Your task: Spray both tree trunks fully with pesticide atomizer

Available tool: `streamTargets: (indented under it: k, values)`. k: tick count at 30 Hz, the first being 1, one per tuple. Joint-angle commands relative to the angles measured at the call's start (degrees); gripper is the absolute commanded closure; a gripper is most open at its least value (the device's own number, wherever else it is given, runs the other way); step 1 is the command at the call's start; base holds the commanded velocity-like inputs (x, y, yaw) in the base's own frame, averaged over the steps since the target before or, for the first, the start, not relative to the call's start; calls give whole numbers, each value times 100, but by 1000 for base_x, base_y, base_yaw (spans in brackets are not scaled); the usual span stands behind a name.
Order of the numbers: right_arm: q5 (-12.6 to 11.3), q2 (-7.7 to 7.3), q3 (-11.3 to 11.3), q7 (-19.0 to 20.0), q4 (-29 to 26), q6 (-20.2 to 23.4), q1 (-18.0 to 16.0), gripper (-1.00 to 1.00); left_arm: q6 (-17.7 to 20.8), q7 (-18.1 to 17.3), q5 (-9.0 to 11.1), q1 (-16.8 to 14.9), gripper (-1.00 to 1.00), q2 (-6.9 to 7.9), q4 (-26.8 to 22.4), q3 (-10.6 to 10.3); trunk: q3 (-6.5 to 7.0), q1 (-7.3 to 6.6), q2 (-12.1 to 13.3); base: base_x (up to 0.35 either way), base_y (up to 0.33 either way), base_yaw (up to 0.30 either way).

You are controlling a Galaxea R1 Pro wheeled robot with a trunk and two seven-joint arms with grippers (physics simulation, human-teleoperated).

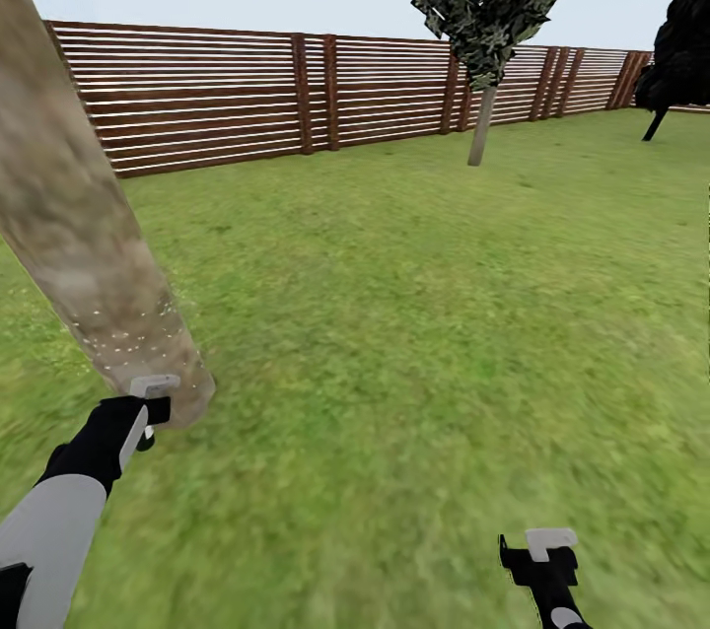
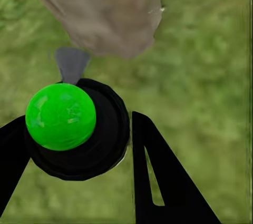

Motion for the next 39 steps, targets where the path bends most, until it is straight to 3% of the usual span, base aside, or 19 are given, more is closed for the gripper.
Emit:
streamTargets:
  k: [1,11,14,17,20,28,39]
  values:
    - [60,1,-44,-13,7,-18,-4,-100,33,-24,-60,-10,100,-9,-29,13,-5,-1,-2,0,-274,0]
    - [60,6,-41,-12,7,-17,-4,-100,57,-38,-55,-97,100,2,-59,2,-5,-1,-2,44,-267,160]
    - [60,7,-41,-12,7,-18,-4,-100,115,-37,-51,-99,100,-23,-260,10,-5,-1,-2,257,-172,278]
    - [60,5,-41,-12,7,-16,-4,-100,852,-45,-42,-250,100,-36,-1069,-13,-5,-1,-2,282,-144,278]
    - [60,4,-41,-12,7,-16,-4,-100,1096,-46,-45,-331,100,-38,-1353,-39,-5,-1,-2,279,-139,278]
    - [60,5,-41,-12,7,-16,-4,-100,1121,-46,-79,-282,100,-29,-1501,-39,-5,-1,-2,33,-13,271]
    - [60,8,-41,-12,6,-18,-4,-100,1102,-52,-110,-250,100,-4,-1453,-28,-5,-1,-2,241,0,86]
